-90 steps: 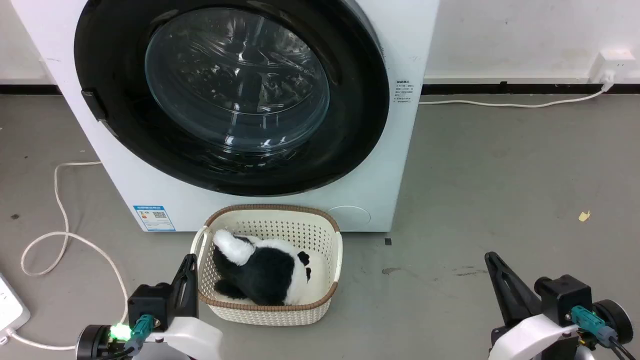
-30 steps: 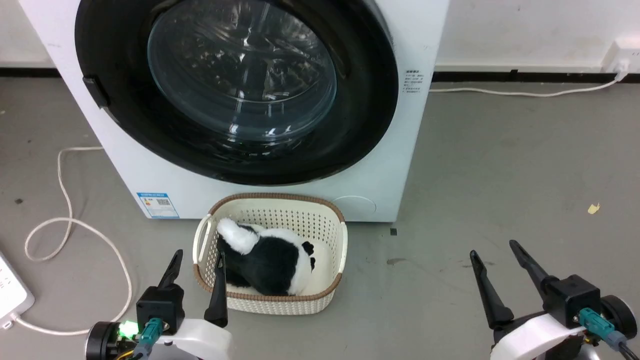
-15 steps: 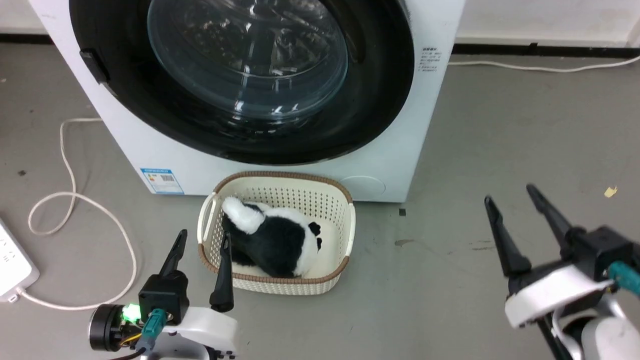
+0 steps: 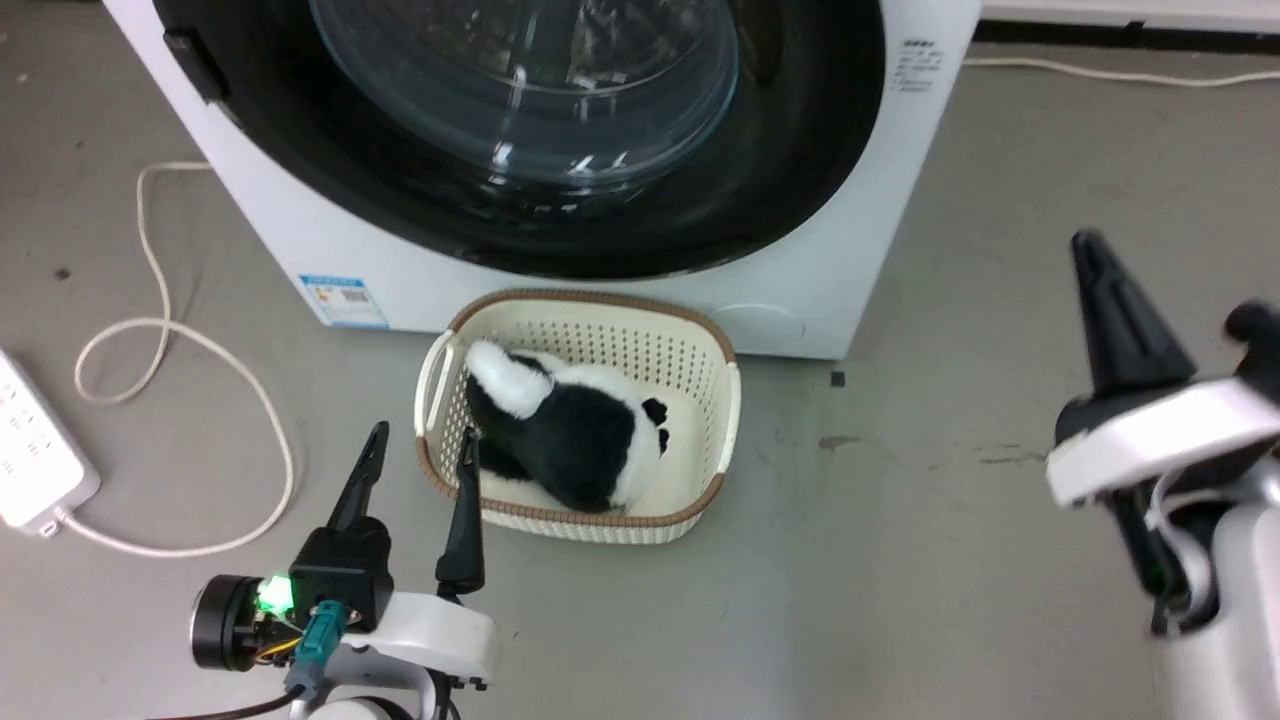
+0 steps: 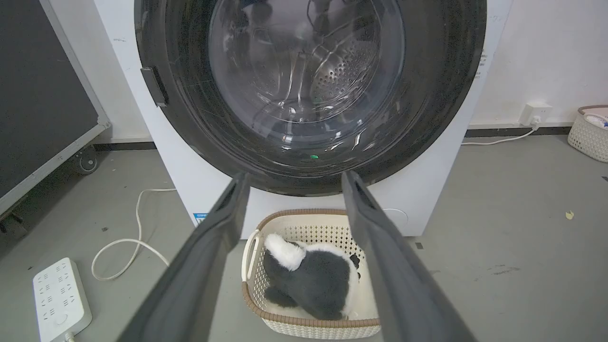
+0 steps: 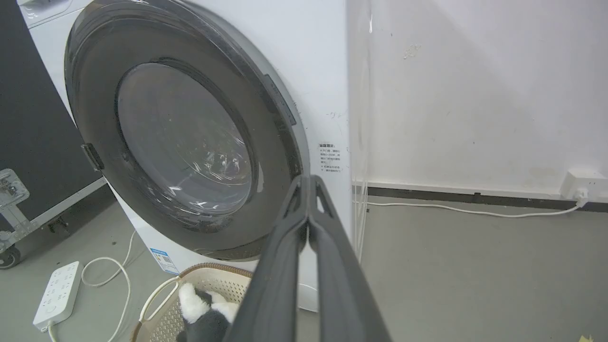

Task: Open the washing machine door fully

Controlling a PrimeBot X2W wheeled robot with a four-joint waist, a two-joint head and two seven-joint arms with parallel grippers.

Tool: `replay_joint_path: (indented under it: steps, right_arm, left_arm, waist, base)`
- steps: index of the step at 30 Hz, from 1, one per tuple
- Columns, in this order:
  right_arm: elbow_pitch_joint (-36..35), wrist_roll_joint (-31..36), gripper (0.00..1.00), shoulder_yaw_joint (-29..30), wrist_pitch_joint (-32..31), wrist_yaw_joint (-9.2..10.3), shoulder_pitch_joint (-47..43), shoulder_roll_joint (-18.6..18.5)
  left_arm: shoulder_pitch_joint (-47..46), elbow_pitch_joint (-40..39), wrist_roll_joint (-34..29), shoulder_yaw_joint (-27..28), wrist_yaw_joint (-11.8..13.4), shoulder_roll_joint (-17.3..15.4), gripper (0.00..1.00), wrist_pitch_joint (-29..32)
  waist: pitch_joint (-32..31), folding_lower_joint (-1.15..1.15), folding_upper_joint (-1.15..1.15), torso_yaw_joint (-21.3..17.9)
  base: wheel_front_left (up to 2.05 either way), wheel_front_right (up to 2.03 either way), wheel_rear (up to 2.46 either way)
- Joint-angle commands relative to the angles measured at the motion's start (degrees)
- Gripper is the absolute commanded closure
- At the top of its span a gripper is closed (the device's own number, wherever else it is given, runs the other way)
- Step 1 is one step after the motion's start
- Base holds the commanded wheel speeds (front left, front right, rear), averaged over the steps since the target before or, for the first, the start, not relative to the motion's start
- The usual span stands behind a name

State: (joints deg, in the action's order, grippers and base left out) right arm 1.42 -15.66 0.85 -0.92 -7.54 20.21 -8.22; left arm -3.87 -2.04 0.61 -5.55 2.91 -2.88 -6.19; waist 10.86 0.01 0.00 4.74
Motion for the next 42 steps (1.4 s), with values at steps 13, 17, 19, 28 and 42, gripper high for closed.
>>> replay_joint_path:
  steps: [13,17,19,28,42]
  right_arm:
    - [10.0,-11.2,1.00,6.8,-7.6,0.03,15.4,1.9]
    - [18.7,-16.7,1.00,11.6,-14.2,0.03,25.5,2.2]
    - [21.4,-17.9,1.00,12.9,-16.1,0.03,28.2,2.3]
    - [34.2,-21.4,1.00,19.5,-24.1,0.04,40.1,1.7]
    - [52.0,-24.4,1.00,27.5,-32.5,0.04,57.7,-1.4]
  left_arm:
    - [-2.9,-1.1,0.3,-2.5,1.4,-0.1,0.00,-2.0]
    - [-4.2,-1.7,0.5,-3.9,2.1,-0.1,0.00,-3.0]
    - [-4.5,-1.8,0.6,-4.2,2.3,-0.1,0.00,-3.2]
    - [-6.1,-2.1,1.1,-6.1,3.2,0.0,0.00,-4.3]
    - [-8.4,-2.5,1.9,-8.8,4.6,0.0,0.00,-6.0]
  waist:
    - [5.1,-0.01,0.00,3.8]
    - [8.0,-0.01,0.00,5.7]
    - [8.7,-0.01,0.00,6.2]
    - [11.7,-0.01,0.00,8.2]
    - [16.0,-0.01,0.00,11.5]
  base:
    - [0.00,0.00,0.00]
    - [0.00,0.00,0.00]
    - [0.00,0.00,0.00]
    - [0.00,0.00,0.00]
    - [0.00,0.00,0.00]
